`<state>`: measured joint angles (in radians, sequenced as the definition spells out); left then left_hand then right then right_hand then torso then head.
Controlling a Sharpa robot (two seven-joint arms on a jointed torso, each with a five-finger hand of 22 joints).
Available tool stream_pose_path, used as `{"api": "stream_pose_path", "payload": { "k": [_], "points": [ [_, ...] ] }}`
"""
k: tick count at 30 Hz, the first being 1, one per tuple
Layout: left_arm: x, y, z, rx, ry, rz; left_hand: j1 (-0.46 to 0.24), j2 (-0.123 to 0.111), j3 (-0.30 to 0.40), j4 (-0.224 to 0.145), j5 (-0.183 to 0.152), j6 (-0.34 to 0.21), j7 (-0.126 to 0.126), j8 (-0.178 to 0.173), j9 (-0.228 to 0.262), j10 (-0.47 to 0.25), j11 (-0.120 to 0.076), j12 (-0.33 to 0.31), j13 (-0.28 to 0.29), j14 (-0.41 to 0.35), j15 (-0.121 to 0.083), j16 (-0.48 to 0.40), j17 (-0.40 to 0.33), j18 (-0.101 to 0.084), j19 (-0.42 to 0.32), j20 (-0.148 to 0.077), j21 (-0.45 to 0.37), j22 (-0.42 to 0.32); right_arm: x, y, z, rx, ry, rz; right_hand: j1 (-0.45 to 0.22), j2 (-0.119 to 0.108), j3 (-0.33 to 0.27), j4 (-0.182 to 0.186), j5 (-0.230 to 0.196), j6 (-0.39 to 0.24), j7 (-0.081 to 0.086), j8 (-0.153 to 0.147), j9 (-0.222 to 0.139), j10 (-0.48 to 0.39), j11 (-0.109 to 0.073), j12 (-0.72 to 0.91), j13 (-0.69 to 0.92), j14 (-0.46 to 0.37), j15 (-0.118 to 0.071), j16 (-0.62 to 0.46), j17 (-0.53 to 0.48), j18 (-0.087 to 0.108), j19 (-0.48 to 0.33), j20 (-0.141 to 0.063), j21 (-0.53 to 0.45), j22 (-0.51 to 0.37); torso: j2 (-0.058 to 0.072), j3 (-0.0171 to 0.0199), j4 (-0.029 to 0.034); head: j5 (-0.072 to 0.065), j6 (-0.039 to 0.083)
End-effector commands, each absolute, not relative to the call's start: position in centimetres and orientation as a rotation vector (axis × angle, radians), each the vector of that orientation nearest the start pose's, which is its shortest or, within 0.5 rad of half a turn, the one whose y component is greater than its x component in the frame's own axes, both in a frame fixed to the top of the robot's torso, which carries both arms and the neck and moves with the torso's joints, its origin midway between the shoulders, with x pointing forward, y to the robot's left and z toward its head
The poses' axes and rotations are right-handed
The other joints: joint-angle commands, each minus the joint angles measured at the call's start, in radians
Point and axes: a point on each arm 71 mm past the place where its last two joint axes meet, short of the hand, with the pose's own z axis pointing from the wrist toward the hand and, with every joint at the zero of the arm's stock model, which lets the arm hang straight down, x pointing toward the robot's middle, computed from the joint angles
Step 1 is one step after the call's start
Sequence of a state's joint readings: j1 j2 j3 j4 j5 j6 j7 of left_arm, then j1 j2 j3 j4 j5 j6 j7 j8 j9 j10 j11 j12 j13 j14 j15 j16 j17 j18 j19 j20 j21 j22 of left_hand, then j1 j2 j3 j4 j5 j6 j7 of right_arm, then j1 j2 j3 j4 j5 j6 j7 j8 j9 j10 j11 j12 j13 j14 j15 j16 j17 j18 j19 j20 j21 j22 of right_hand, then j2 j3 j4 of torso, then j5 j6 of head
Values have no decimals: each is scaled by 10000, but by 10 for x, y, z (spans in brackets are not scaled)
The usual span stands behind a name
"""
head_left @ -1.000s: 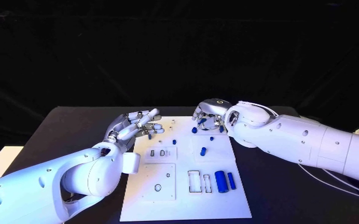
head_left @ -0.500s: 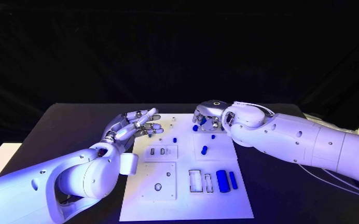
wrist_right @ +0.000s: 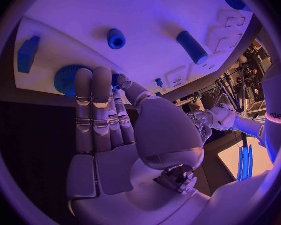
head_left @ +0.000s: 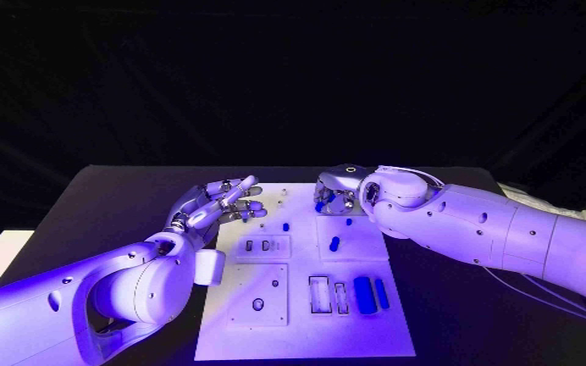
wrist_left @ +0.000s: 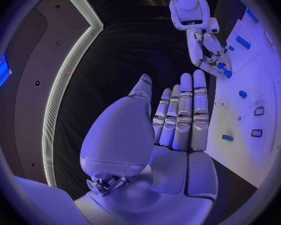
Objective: Assemble the parts on the task board
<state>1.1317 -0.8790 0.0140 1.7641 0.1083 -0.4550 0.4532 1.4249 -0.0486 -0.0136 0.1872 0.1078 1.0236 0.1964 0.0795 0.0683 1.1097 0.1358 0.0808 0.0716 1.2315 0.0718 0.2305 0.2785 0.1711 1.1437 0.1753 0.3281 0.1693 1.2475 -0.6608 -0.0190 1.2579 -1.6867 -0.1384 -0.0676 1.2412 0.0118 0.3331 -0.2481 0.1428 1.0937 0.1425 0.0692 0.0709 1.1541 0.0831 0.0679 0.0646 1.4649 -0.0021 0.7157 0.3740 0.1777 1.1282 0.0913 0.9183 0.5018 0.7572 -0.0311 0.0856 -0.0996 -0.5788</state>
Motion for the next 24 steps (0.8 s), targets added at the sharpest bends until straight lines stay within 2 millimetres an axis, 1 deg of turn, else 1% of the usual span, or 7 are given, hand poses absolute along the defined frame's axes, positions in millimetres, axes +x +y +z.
{"api": "stream_pose_path", "payload": {
  "k": [1, 5, 13, 15, 18, 20, 24],
  "points": [
    [438, 166, -167, -12485, 13678, -16841, 37, 71, 12, -79, -20, -27, 23, -54, -10, -28, 44, -61, 5, -60, 48, -25, 47, 74, 63, 11, 75, 24, 539, -177, -180, -4546, 17145, 4324, -1, 149, 107, 33, -161, 176, -32, 69, 28, 139, -25, -26, -8, -20, -78, 149, 105, 70, -81, 9, 94, 51, 44, -5, 1, -4, -14],
    [438, 165, -167, -12485, 13704, -16862, 55, 78, 19, -98, -18, -27, 26, -59, -9, -29, 45, -66, 6, -66, 49, -29, 66, 74, 59, 12, 78, 28, 540, -177, -180, -4577, 17202, 4300, -5, 169, 171, 76, -256, 288, -67, 80, 44, 243, -59, -24, -8, -21, -100, 290, 217, 36, 3, -9, 320, 313, 57, -6, 8, 2, -12],
    [438, 165, -167, -12485, 13741, -16890, 70, 86, 26, -113, -17, -25, 27, -61, -7, -28, 46, -69, 8, -71, 50, -32, 82, 73, 54, 12, 81, 32, 543, -175, -181, -4555, 17127, 4198, 19, 221, 295, 148, -334, 420, -95, 75, 63, 366, -86, -33, -10, -42, -124, 633, 587, -10, 91, -29, 625, 652, 94, -27, 10, 22, -37],
    [438, 165, -167, -12487, 13746, -16889, 70, 86, 26, -113, -17, -25, 27, -61, -7, -28, 46, -69, 8, -71, 50, -32, 82, 73, 54, 12, 81, 32, 543, -175, -179, -4469, 16819, 4272, 52, 275, 370, 182, -451, 503, -110, 90, 81, 455, -112, -22, -4, -46, -137, 798, 773, -26, 128, -39, 751, 791, 96, -28, 7, 39, -33],
    [438, 165, -167, -12494, 13757, -16881, 70, 86, 26, -113, -17, -25, 27, -61, -7, -28, 46, -69, 8, -71, 50, -32, 82, 73, 54, 12, 81, 32, 541, -174, -172, -4178, 16068, 4635, 42, 319, 438, 299, -838, 682, -168, 137, 130, 683, -177, 3, 10, 17, -176, 1294, 1356, -105, 343, -66, 1158, 1329, 101, -30, -1, 54, -12],
    [438, 166, -167, -12504, 13765, -16866, 70, 86, 26, -113, -17, -25, 27, -61, -7, -28, 46, -69, 8, -71, 50, -32, 82, 73, 54, 12, 81, 32, 540, -174, -168, -3906, 15586, 4945, 10, 313, 437, 366, -880, 725, -179, 141, 146, 748, -190, -3, 11, 20, -186, 1424, 1499, -128, 397, -76, 1276, 1475, 108, -28, 0, 50, 6],
    [439, 168, -168, -12522, 13748, -16802, 84, 93, 32, -128, -17, -26, 28, -66, -7, -30, 47, -74, 8, -75, 50, -35, 99, 73, 51, 12, 84, 36, 537, -172, -156, -3268, 14730, 5545, -4, 327, 448, 408, -886, 738, -182, 138, 153, 767, -194, -11, 9, 16, -187, 1480, 1558, -137, 415, -80, 1327, 1536, 117, -43, -19, 63, 57]
  ]
}}
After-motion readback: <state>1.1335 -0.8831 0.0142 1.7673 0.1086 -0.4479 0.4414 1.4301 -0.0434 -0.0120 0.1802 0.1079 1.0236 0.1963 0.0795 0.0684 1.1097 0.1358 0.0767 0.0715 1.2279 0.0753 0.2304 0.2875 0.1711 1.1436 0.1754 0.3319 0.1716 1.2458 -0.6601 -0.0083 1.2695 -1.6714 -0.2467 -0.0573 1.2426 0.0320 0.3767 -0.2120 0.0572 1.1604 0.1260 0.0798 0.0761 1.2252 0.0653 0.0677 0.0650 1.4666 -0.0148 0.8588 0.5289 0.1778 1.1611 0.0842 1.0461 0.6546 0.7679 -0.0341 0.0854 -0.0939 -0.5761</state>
